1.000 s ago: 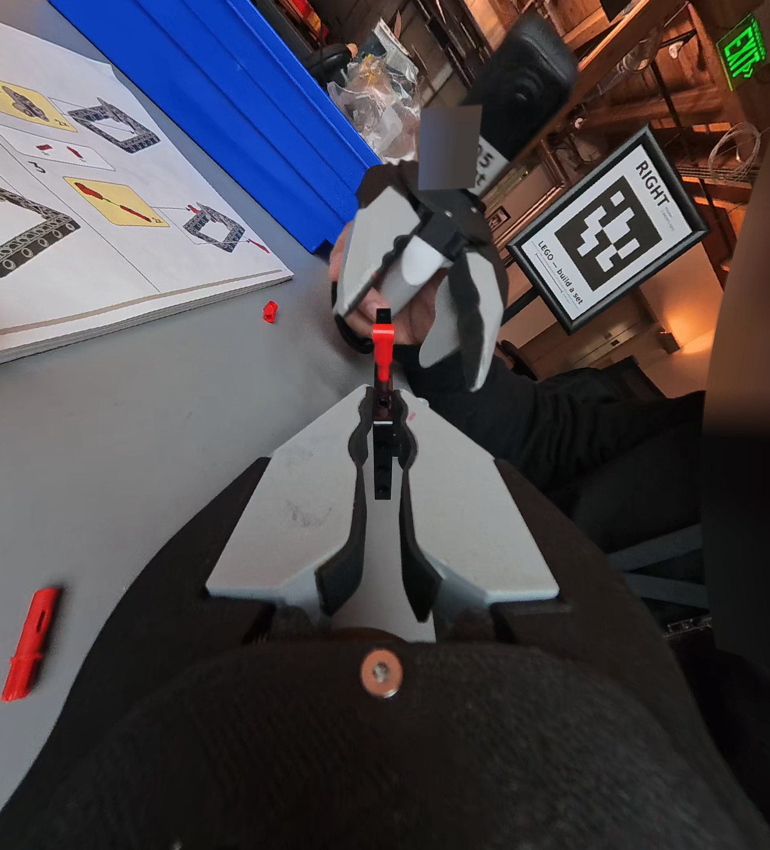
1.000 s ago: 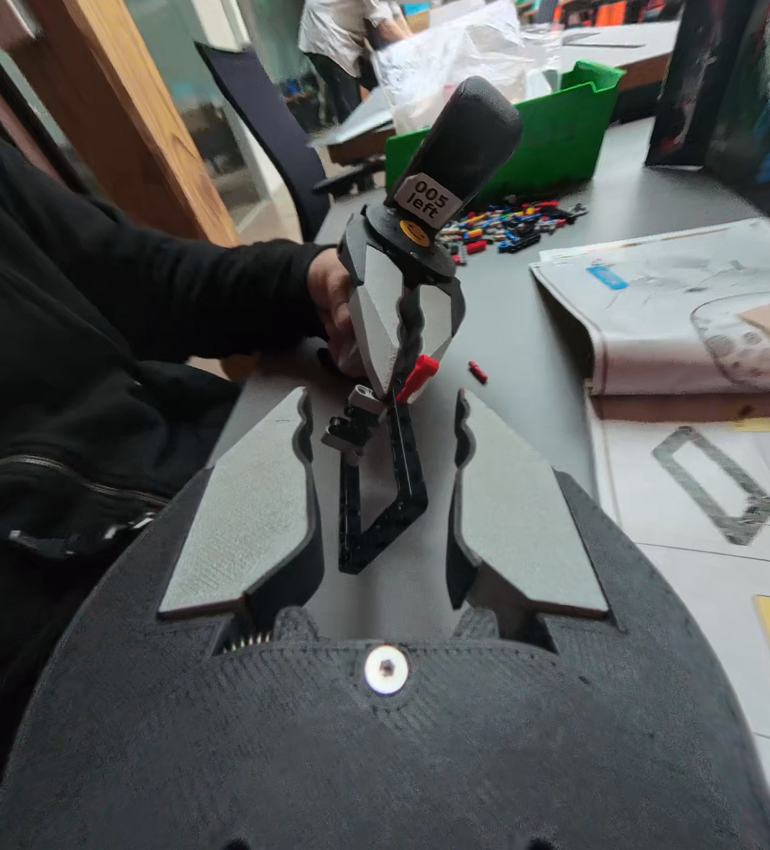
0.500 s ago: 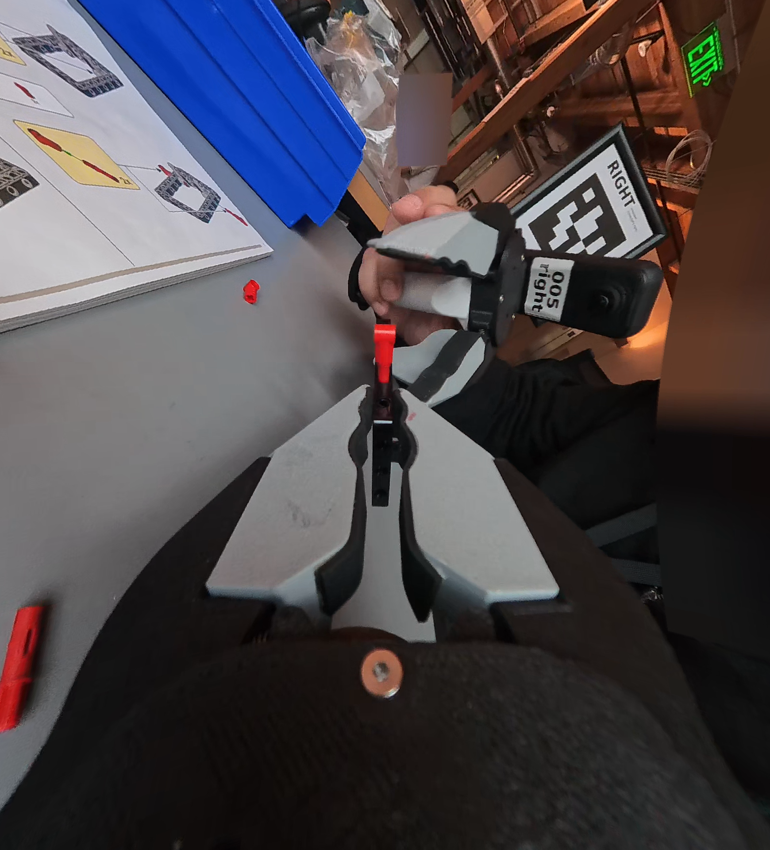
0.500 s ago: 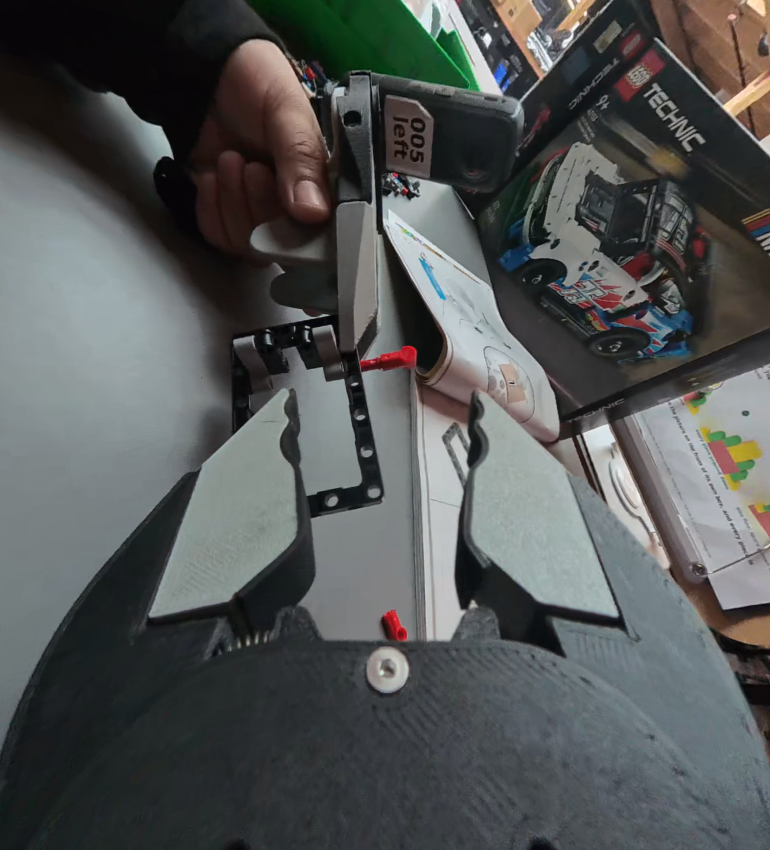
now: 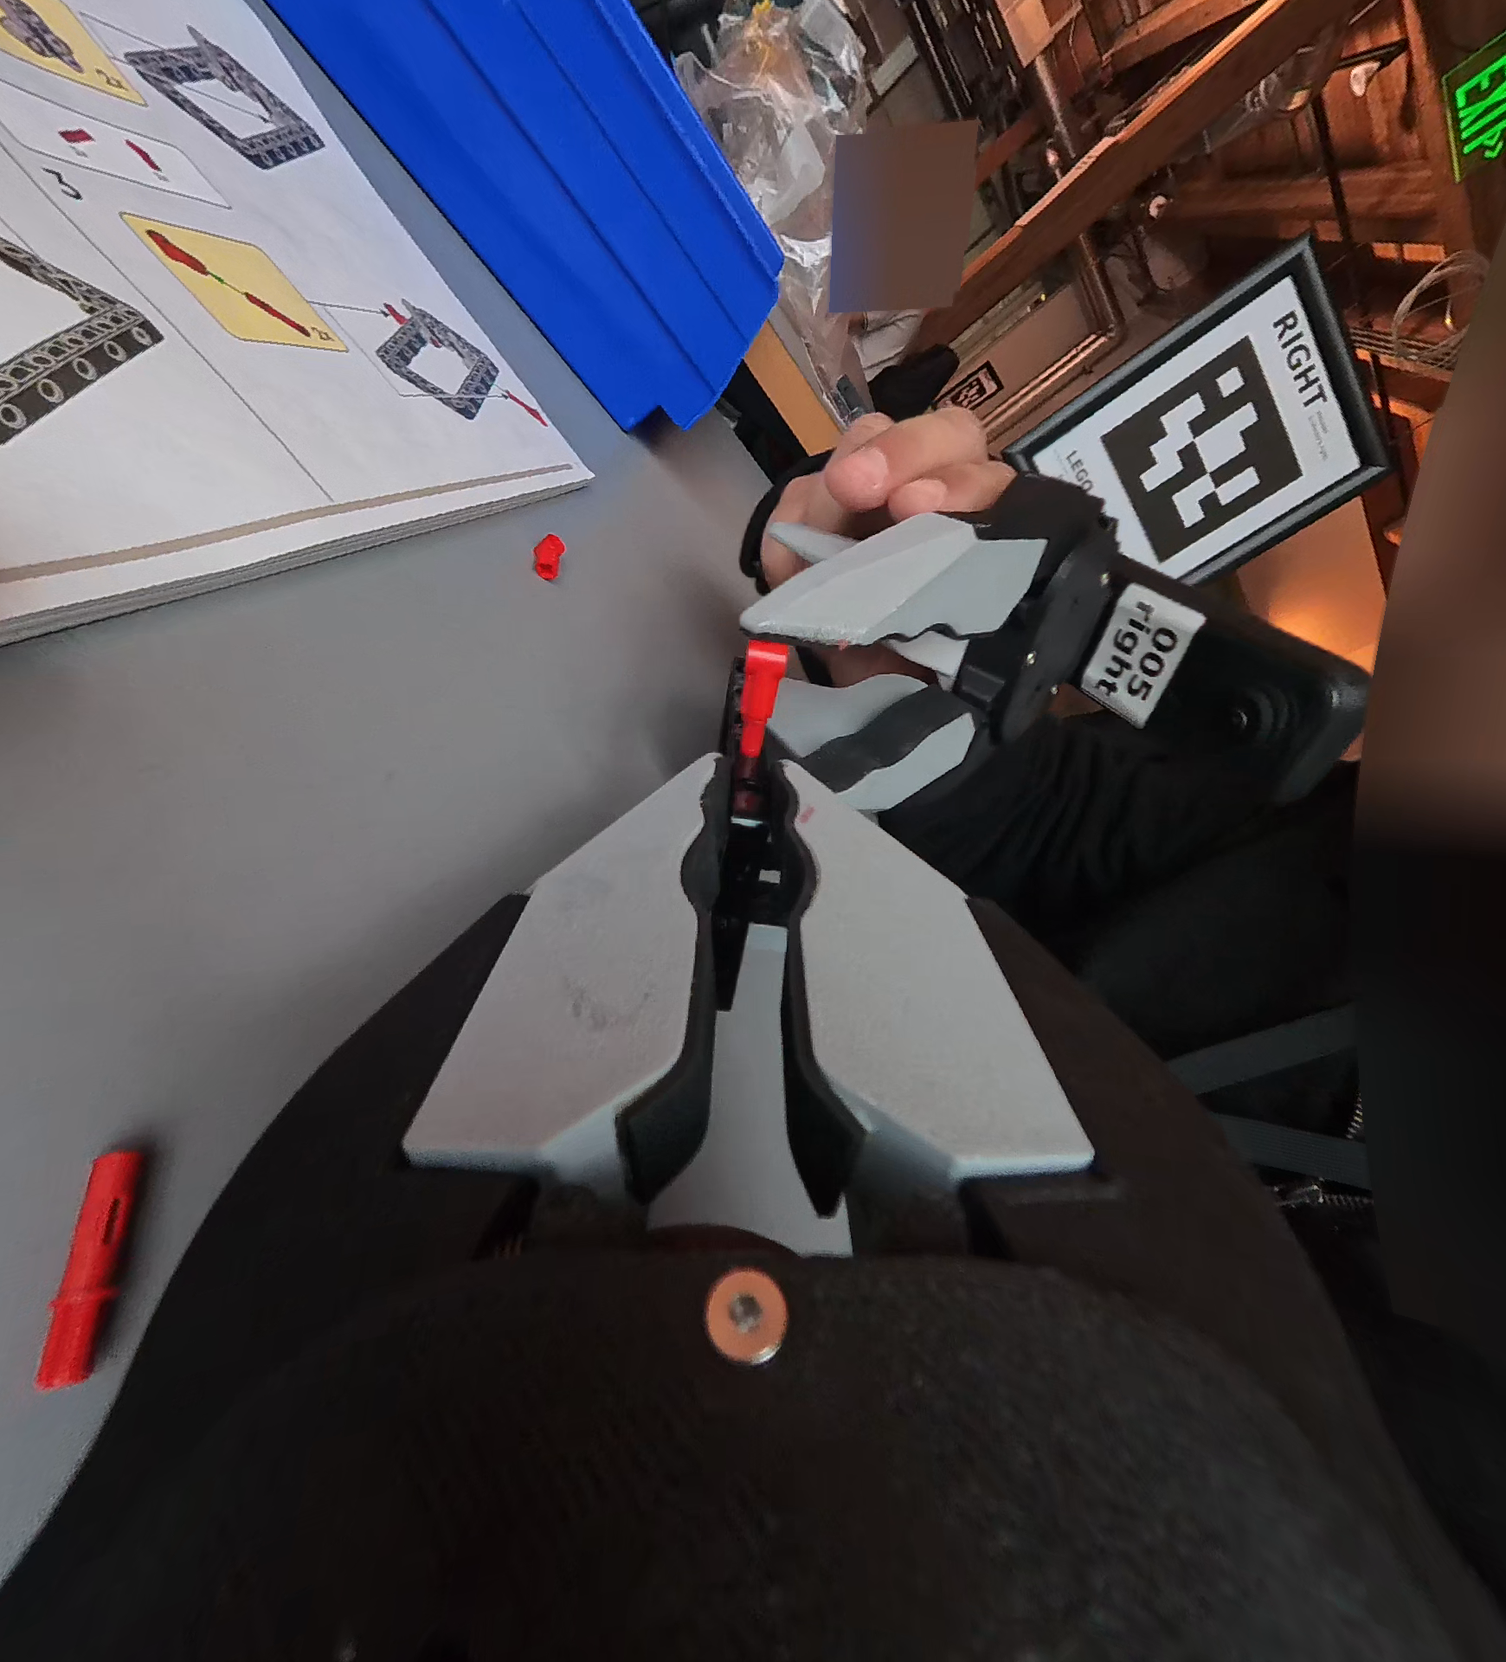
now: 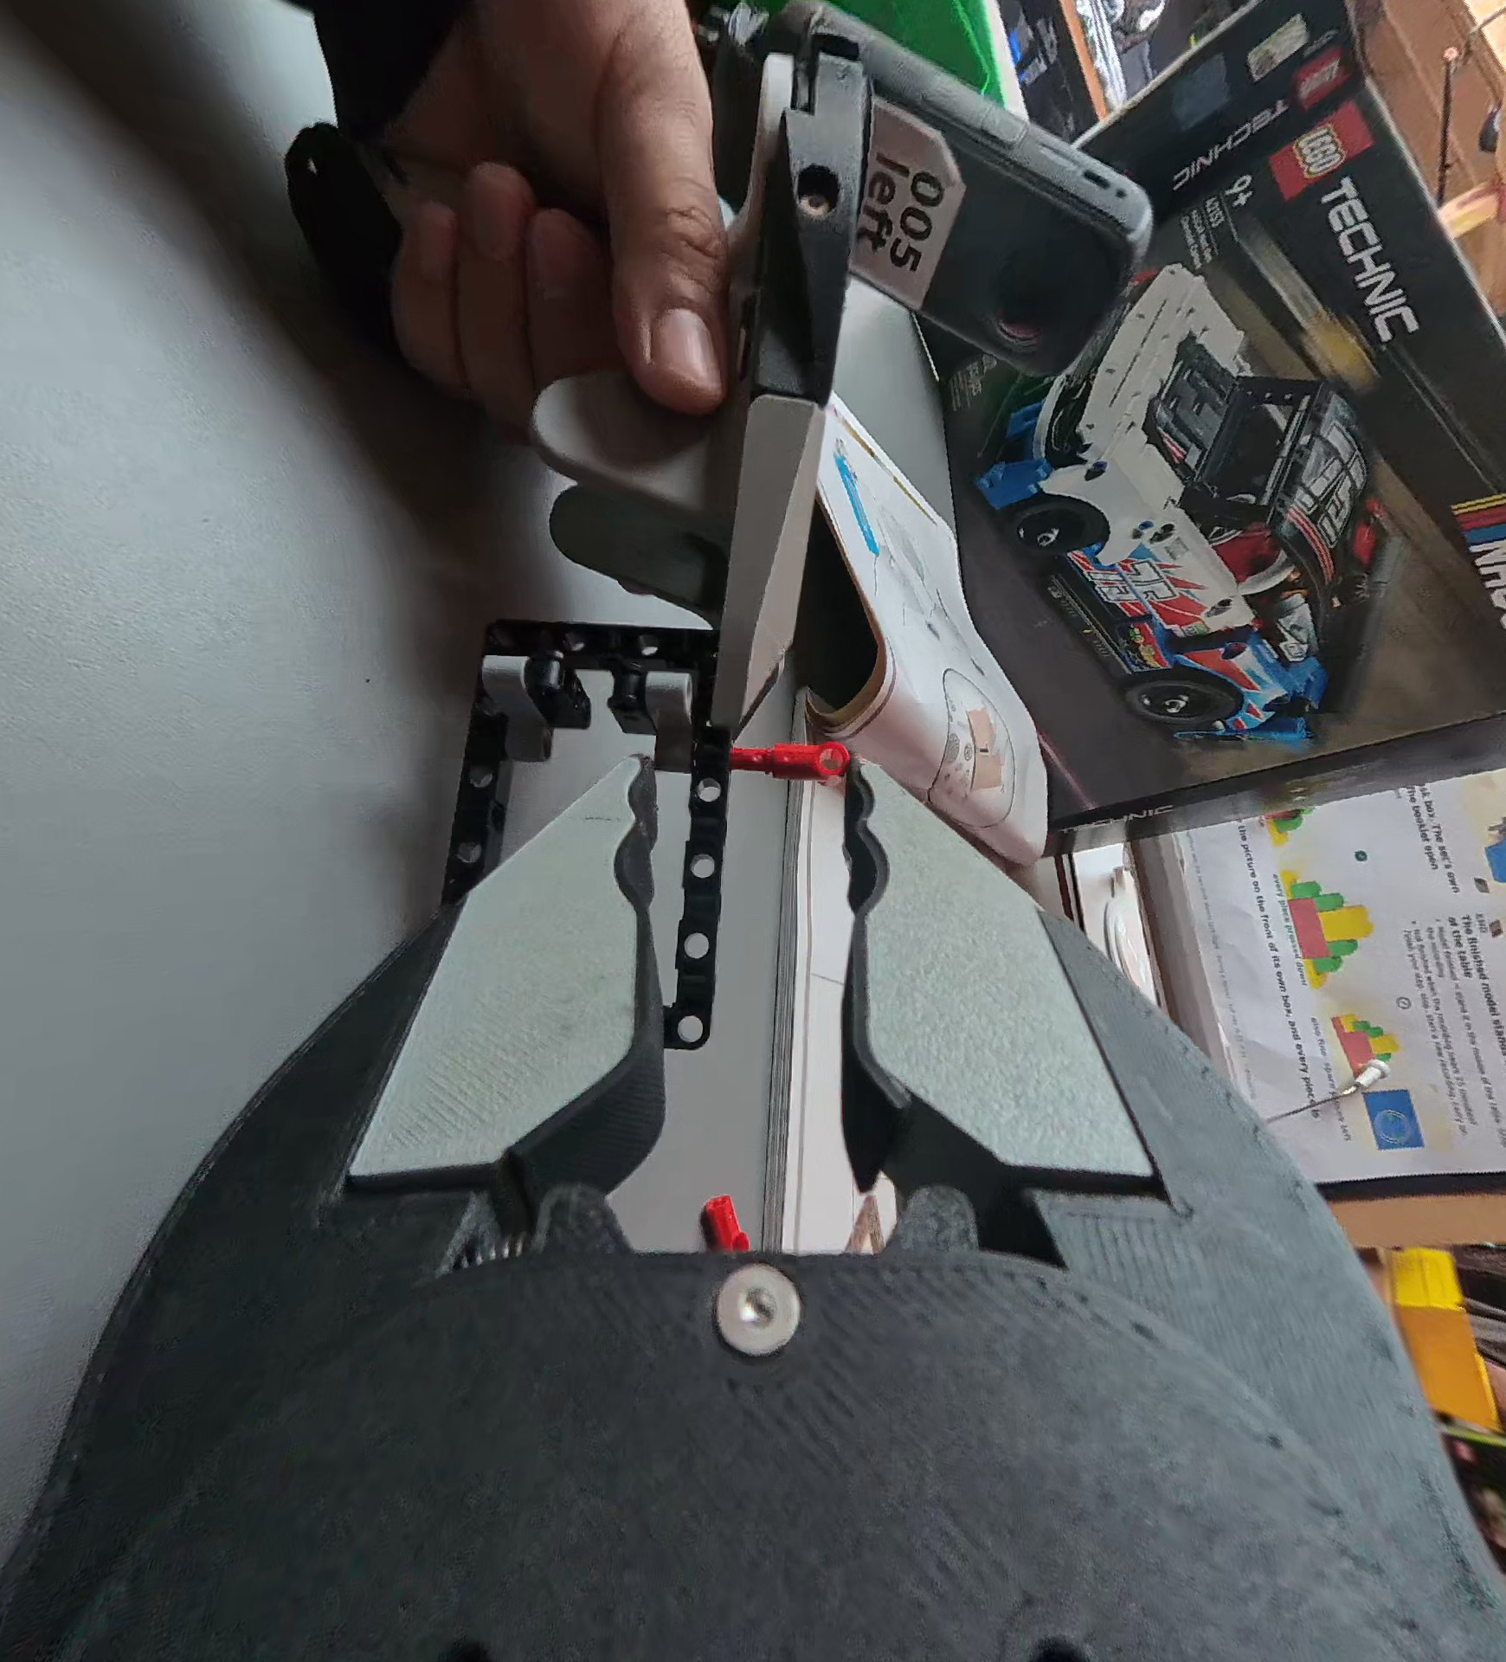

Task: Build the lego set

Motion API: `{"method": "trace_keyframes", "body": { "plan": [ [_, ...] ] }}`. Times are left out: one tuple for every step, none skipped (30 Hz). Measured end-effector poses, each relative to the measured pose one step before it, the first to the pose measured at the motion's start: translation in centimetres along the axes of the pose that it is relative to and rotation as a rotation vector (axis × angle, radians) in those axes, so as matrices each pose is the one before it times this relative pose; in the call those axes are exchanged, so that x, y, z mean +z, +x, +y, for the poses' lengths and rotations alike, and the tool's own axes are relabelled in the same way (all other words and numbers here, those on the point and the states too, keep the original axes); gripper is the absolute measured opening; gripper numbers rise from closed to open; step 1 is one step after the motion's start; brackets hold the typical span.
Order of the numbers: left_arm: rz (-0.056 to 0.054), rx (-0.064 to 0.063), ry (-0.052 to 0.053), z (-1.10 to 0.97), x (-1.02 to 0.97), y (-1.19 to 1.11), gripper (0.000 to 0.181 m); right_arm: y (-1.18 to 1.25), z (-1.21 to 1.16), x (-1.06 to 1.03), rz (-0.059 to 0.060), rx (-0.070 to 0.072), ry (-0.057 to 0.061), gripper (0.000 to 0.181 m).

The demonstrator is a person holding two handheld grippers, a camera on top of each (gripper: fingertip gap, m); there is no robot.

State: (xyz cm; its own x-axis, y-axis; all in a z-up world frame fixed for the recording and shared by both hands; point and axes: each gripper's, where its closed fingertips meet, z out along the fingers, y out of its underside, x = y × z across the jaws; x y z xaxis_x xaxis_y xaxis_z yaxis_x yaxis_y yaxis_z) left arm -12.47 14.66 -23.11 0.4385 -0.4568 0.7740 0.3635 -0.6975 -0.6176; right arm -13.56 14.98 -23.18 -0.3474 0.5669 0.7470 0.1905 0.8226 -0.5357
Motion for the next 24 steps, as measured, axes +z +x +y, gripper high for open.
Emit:
{"method": "trace_keyframes", "body": {
  "plan": [
    [-0.0115, -0.0024, -0.0065, 0.089, 0.018, -0.172, 0.006, -0.122, 0.236, 0.173, 0.0011, -0.0182, -0.0183, 0.041],
    [-0.0116, -0.0010, -0.0078, 0.109, 0.017, -0.153, 0.006, -0.120, 0.160, 0.162, 0.0009, -0.0128, -0.0132, 0.041],
    [-0.0103, -0.0003, -0.0118, 0.175, 0.034, -0.120, 0.006, -0.137, 0.073, 0.157, -0.0040, -0.0056, -0.0079, 0.040],
    [-0.0113, -0.0016, -0.0098, 0.151, 0.051, -0.133, 0.006, -0.160, 0.044, 0.132, -0.0088, -0.0005, -0.0046, 0.041],
    [-0.0117, -0.0039, 0.0004, 0.010, 0.000, -0.164, 0.006, -0.045, 0.074, 0.114, -0.0024, 0.0025, -0.0054, 0.041],
    [-0.0051, -0.0073, 0.0009, -0.002, -0.030, -0.112, 0.006, 0.027, 0.057, 0.087, 0.0011, 0.0035, -0.0022, 0.041],
    [-0.0041, -0.0112, 0.0029, -0.037, -0.044, -0.122, 0.006, -0.013, 0.049, 0.084, -0.0006, 0.0061, -0.0002, 0.041],
    [-0.0100, -0.0116, 0.0112, -0.135, -0.077, -0.213, 0.006, 0.030, 0.058, 0.096, 0.0018, 0.0086, -0.0003, 0.040],
    [-0.0056, -0.0095, 0.0082, -0.104, -0.070, -0.141, 0.006, 0.019, 0.106, 0.160, 0.0026, 0.0083, -0.0026, 0.042],
    [0.0021, -0.0078, -0.0007, 0.032, -0.028, -0.020, 0.006, -0.050, 0.235, 0.225, -0.0018, 0.0094, -0.0110, 0.043],
    [0.0001, -0.0064, -0.0030, 0.070, -0.001, -0.029, 0.006, -0.148, 0.287, 0.237, -0.0064, 0.0073, -0.0162, 0.047],
    [-0.0108, -0.0046, 0.0007, 0.026, -0.013, -0.161, 0.006, -0.167, 0.136, 0.176, -0.0067, 0.0022, -0.0080, 0.052],
    [-0.0026, -0.0035, -0.0004, 0.038, -0.013, -0.041, 0.006, -0.069, -0.130, 0.046, 0.0000, 0.0009, 0.0073, 0.051],
    [0.0021, -0.0049, -0.0032, 0.071, -0.004, 0.012, 0.006, 0.029, -0.177, -0.030, 0.0049, -0.0005, 0.0106, 0.048],
    [0.0005, -0.0042, -0.0014, 0.061, -0.002, -0.008, 0.006, 0.070, -0.080, -0.035, 0.0054, -0.0008, 0.0046, 0.045],
    [-0.0031, -0.0010, -0.0002, 0.038, -0.001, -0.024, 0.006, 0.050, -0.042, -0.001, 0.0039, 0.0008, 0.0030, 0.043],
    [-0.0017, 0.0005, -0.0017, 0.053, 0.013, 0.012, 0.006, -0.018, -0.044, 0.017, -0.0001, 0.0012, 0.0044, 0.043],
    [-0.0023, -0.0010, -0.0023, 0.066, 0.014, -0.019, 0.006, -0.042, -0.010, 0.011, -0.0021, -0.0007, 0.0017, 0.042],
    [0.0003, -0.0004, -0.0005, 0.029, 0.001, 0.023, 0.006, -0.011, -0.087, -0.029, 0.0014, -0.0052, 0.0043, 0.042],
    [0.0019, 0.0006, -0.0032, 0.088, 0.015, 0.050, 0.006, 0.038, -0.137, -0.060, 0.0055, -0.0085, 0.0077, 0.040],
    [-0.0009, 0.0018, -0.0004, 0.028, -0.001, 0.016, 0.006, -0.005, -0.041, -0.020, 0.0020, -0.0056, 0.0038, 0.040],
    [-0.0017, 0.0011, 0.0000, 0.014, -0.006, -0.011, 0.006, -0.011, 0.004, 0.012, -0.0005, -0.0004, 0.0018, 0.040],
    [0.0011, 0.0018, -0.0007, 0.007, 0.006, 0.028, 0.006, -0.007, -0.014, -0.022, -0.0005, -0.0027, 0.0028, 0.040],
    [0.0009, 0.0013, -0.0015, 0.021, 0.011, 0.010, 0.006, 0.005, -0.010, -0.011, 0.0008, -0.0051, 0.0018, 0.040]
  ]
}}
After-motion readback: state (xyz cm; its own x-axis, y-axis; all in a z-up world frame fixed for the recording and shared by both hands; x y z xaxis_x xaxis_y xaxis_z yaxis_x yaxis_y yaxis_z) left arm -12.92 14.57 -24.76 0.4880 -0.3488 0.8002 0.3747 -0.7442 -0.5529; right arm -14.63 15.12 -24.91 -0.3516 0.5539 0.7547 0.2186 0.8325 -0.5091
